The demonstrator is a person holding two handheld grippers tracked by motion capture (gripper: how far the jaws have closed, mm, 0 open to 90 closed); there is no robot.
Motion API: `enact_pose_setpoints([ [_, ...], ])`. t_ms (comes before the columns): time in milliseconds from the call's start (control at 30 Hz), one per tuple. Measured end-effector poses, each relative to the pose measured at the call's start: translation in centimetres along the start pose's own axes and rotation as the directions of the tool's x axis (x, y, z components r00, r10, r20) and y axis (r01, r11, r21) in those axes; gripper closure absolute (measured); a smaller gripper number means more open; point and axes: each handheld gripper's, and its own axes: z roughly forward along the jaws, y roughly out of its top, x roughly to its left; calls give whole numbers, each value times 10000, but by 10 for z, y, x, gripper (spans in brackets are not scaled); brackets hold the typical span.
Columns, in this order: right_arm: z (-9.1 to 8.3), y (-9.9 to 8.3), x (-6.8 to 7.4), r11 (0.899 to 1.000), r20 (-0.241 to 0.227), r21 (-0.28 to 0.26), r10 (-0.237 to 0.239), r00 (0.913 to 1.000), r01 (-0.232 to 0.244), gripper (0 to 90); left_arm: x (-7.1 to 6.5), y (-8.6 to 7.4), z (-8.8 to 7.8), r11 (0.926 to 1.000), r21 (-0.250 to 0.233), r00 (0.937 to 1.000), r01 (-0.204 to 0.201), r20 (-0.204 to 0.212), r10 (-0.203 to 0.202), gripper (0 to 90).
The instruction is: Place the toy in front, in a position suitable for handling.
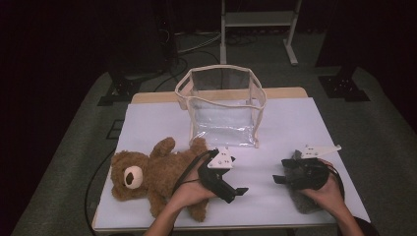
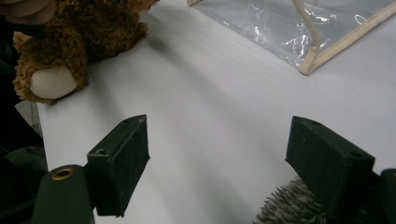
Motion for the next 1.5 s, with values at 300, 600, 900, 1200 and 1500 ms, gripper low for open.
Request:
enact_pose_setpoints([
  [300, 0, 0, 1, 10000, -60, 37, -36, 10000, 37, 198, -6, 6, -7, 9991, -89, 9988, -409, 250, 412, 8],
  [600, 1, 0, 4, 10000, -69, -8, -54, 10000, 54, 198, -10, 9, -22, 9954, -83, 9945, -955, 421, 958, 8],
  [900, 3, 1, 6, 10000, -105, -5, -16, 9999, 16, 198, -12, 7, -54, 9906, -102, 9906, -1366, 111, 1367, 8],
  [1200, 9, 3, 12, 9999, -82, 97, -102, 9999, 103, 201, -3, -5, -92, 9882, -237, 9874, -1513, -497, 1500, 41],
  [1500, 12, 3, 13, 9998, -91, 164, -124, 9999, 126, 205, 1, -23, -130, 9856, -261, 9812, -1669, -1029, 1634, 49],
])
